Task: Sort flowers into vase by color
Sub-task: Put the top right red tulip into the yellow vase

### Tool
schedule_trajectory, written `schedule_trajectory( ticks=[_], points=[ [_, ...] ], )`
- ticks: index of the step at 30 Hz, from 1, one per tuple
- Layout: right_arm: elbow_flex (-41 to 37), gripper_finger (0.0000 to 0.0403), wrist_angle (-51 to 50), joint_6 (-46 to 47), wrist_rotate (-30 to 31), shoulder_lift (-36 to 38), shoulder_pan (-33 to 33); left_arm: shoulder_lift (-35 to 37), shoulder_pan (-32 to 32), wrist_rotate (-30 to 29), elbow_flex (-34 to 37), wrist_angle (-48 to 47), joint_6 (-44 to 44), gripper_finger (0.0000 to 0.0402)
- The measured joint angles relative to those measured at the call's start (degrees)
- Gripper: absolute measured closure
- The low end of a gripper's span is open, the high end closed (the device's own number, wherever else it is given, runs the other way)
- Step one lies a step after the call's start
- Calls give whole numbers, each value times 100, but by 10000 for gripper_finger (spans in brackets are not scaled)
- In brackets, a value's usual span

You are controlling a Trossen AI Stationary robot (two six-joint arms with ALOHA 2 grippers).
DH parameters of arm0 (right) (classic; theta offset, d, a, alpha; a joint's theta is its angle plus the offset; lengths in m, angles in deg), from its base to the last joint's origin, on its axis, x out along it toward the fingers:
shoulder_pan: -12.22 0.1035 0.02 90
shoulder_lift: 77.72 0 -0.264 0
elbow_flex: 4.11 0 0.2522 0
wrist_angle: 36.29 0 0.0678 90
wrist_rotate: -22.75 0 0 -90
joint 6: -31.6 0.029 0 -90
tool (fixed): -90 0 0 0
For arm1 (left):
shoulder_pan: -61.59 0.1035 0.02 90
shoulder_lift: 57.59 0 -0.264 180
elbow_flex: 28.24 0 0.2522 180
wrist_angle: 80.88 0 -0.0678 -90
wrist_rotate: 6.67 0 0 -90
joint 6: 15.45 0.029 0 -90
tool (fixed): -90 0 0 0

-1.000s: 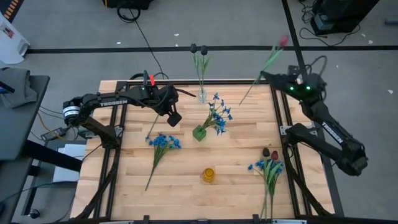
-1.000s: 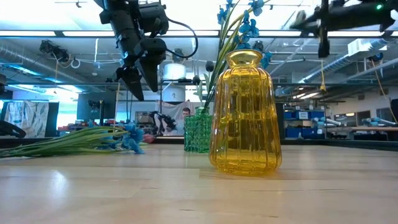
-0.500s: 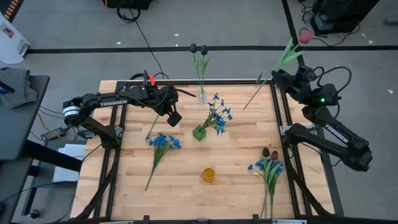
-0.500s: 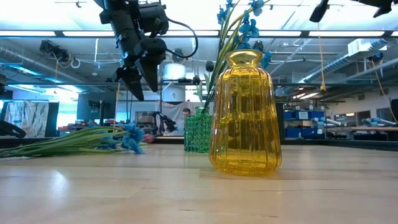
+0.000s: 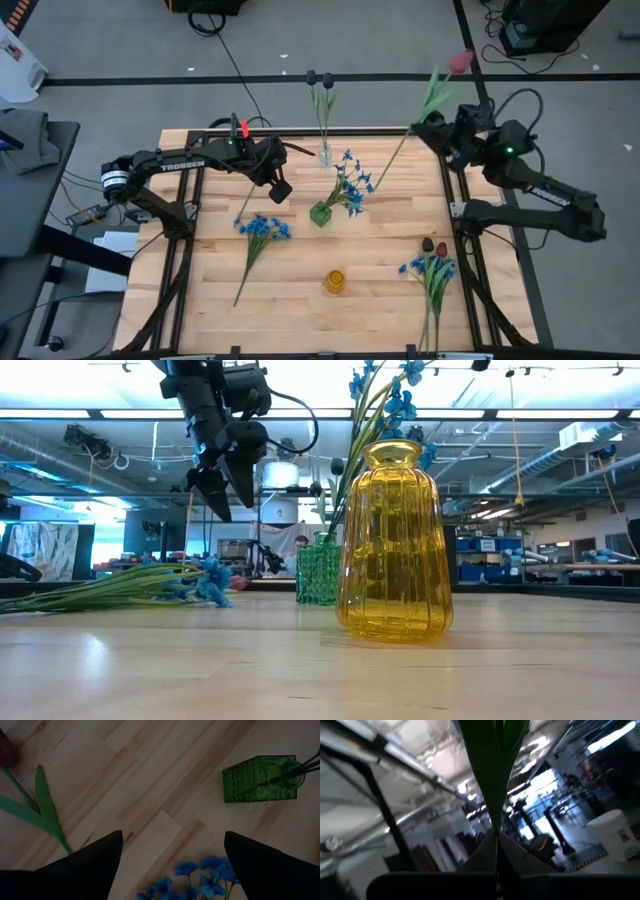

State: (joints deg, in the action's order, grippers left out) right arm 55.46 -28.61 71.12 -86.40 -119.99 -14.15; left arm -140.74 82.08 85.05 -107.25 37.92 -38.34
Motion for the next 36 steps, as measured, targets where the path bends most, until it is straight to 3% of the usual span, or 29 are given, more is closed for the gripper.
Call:
schedule_trajectory(
  ticks=[12, 20, 36],
  points=[
    [954, 394, -1133, -807, 41, -884, 1596, 0, 0, -166, 0, 0, -153, 46],
    [974, 394, -2012, -1417, 1104, -1116, 2653, 0, 0, -164, 0, -2, -181, 46],
    [974, 394, -2160, -2003, 3077, -1949, 4318, 0, 0, -336, 0, 2, -186, 46]
  ],
)
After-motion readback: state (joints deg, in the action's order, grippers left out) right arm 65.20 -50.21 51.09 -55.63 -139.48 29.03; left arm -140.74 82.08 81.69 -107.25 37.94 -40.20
